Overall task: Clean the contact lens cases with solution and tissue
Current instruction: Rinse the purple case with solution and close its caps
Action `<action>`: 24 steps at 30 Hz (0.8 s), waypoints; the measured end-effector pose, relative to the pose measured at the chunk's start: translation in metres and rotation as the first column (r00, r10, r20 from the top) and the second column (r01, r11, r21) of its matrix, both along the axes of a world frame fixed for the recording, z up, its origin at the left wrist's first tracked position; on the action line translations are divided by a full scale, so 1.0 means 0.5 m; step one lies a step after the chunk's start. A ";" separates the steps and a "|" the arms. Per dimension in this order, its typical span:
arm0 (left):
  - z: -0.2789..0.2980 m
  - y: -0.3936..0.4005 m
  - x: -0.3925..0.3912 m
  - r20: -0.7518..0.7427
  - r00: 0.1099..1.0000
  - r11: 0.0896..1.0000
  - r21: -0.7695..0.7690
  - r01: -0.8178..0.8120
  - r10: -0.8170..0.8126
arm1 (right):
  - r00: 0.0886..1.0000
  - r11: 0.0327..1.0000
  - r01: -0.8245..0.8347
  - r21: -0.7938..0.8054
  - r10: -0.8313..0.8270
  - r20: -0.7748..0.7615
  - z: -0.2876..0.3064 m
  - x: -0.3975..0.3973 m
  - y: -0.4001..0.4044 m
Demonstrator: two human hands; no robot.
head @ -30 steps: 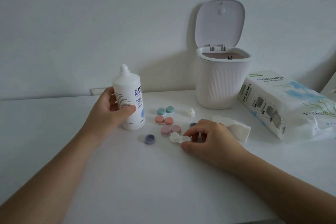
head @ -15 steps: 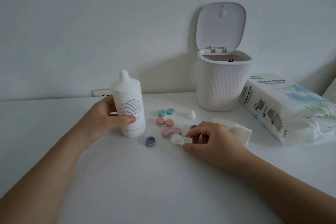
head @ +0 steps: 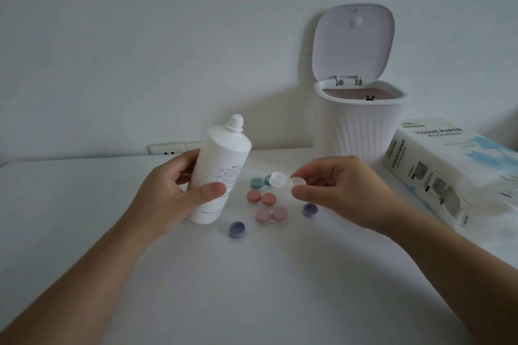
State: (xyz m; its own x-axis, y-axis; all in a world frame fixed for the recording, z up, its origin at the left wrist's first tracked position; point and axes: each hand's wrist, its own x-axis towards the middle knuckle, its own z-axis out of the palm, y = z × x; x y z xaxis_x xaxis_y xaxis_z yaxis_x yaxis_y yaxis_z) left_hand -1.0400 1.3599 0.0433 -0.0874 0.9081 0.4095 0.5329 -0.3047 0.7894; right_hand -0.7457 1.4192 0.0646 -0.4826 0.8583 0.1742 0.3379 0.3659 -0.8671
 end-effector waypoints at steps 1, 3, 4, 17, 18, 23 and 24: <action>-0.001 -0.001 0.000 -0.034 0.999 1.000 0.002 -0.009 0.009 | 1.000 1.000 0.000 -0.012 0.000 -0.030 -0.003 0.000 0.002; -0.001 -0.003 -0.001 -0.121 0.992 0.999 0.030 -0.041 0.045 | 0.998 1.000 0.001 -0.023 -0.003 -0.061 -0.014 0.001 0.003; -0.001 -0.003 -0.002 -0.165 0.984 0.997 0.057 -0.056 0.065 | 0.998 1.000 0.003 -0.029 -0.005 -0.067 -0.020 0.002 0.001; -0.003 0.010 0.012 -0.491 0.842 0.942 0.332 -0.055 0.222 | 0.994 0.993 -0.058 0.104 0.068 -0.091 -0.032 0.010 -0.035; -0.002 0.010 0.012 -0.495 0.836 0.935 0.351 -0.057 0.236 | 0.993 0.993 -0.058 0.107 0.068 -0.094 -0.033 0.011 -0.036; -0.004 0.013 0.008 -0.523 0.818 0.937 0.346 -0.052 0.239 | 0.994 0.991 -0.033 0.128 0.045 -0.095 -0.029 0.011 -0.041; -0.005 0.014 0.008 -0.531 0.815 0.939 0.340 -0.045 0.232 | 0.995 0.990 -0.031 0.137 0.044 -0.092 -0.027 0.011 -0.042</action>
State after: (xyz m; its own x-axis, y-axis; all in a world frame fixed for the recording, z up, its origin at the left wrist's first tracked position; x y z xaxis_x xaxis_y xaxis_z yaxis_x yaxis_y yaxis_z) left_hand -1.0360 1.3670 0.0409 0.1244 0.7291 0.6730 0.9042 -0.3626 0.2256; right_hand -0.7403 1.3980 0.0509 -0.4895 0.8056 0.3336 0.2403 0.4924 -0.8365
